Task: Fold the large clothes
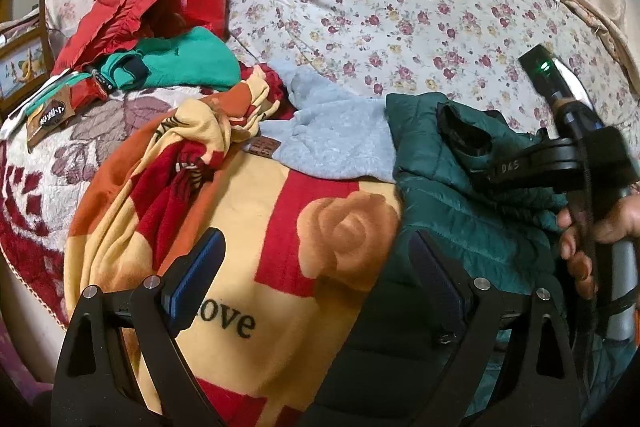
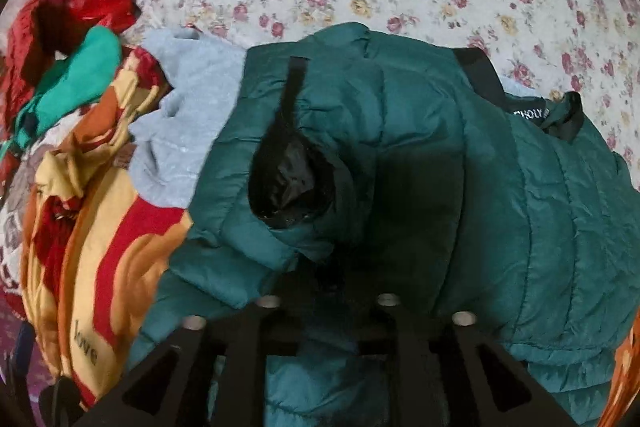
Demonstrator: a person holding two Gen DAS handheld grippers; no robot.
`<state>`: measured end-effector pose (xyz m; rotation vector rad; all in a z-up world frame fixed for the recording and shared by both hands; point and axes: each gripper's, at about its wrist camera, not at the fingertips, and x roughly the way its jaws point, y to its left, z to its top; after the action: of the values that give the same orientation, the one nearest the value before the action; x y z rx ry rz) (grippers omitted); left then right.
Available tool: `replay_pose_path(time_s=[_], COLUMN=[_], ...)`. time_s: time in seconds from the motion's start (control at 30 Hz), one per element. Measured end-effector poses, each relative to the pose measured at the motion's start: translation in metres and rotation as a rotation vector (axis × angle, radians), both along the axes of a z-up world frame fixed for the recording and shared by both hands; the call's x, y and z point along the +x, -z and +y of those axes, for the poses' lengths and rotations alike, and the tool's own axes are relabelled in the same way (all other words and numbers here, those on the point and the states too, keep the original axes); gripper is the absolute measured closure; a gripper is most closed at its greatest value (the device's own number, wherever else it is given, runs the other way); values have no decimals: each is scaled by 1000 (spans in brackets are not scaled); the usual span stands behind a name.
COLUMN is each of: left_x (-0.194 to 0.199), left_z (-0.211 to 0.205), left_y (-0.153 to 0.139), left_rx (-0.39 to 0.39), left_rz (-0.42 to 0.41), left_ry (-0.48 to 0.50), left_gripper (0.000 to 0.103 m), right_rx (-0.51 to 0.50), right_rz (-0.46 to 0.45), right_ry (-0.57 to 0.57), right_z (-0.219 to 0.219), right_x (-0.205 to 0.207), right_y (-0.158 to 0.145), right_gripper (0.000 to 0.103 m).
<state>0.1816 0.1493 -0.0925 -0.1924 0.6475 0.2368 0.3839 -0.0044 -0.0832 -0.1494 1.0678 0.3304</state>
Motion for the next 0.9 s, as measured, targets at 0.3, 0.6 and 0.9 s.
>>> replay_pose_path(time_s=[0.3,0.6,0.9], left_x=[0,5,8], left_z=[7,4,4], left_y=[1,8,9], left_rx=[-22,-22,-14], left_rz=[2,40,56], left_ry=[-21,-9,2], left_gripper=[10,10,10], right_rx=[82,52,232], right_rz=[-144,22,-40], right_ry=[50,113,107], right_z=[-20,1,-75], right_x=[-22,25,-40], right_y=[-43,19,-44], right_gripper=[45,53,53])
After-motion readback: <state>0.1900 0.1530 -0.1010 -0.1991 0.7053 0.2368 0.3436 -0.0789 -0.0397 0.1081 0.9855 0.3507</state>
